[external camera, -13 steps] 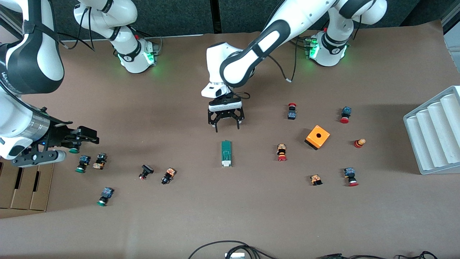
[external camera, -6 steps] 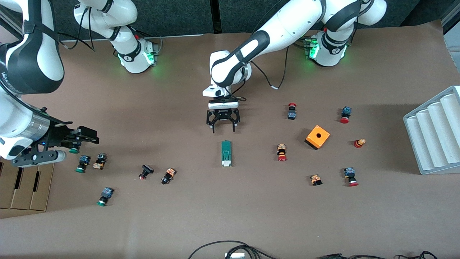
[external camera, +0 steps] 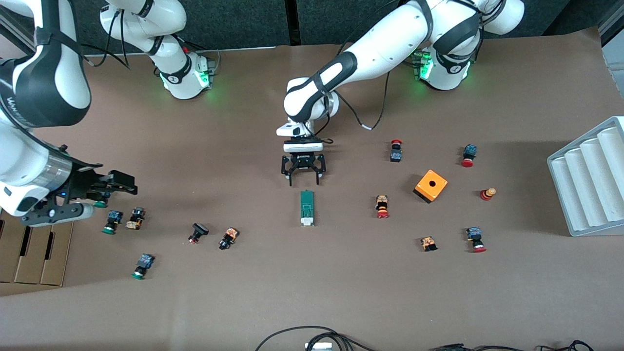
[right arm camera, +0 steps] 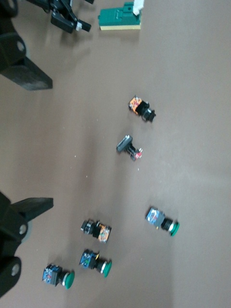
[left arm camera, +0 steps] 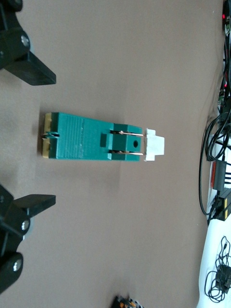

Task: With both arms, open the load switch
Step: 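Reach the right gripper to the switch's white handle while the left gripper waits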

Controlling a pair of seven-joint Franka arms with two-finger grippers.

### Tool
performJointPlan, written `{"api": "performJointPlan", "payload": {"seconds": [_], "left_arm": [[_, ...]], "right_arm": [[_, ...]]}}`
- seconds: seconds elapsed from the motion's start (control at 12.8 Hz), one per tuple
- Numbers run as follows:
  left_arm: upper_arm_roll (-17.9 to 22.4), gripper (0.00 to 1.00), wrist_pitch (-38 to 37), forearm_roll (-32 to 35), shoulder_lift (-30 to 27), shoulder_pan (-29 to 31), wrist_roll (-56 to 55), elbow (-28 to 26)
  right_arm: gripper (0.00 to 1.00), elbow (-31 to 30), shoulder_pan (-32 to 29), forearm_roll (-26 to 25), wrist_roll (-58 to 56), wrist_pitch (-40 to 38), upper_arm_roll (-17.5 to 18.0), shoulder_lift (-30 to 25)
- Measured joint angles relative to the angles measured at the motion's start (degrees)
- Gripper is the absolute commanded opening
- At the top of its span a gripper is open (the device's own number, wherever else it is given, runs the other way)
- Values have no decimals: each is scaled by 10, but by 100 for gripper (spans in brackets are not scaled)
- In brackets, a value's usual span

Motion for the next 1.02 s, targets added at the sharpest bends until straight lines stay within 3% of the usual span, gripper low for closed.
{"api": "performJointPlan", "payload": {"seconds": [0.63,1.02], "left_arm": [[2,100,-61,73,47,-18,-54,19],[7,92,-111,166,107,-21,-54,64]], "right_arm": [[99,0,51,-11,-16,65,3,8],[99,-2,82,-11,-29,146,9,72]]}}
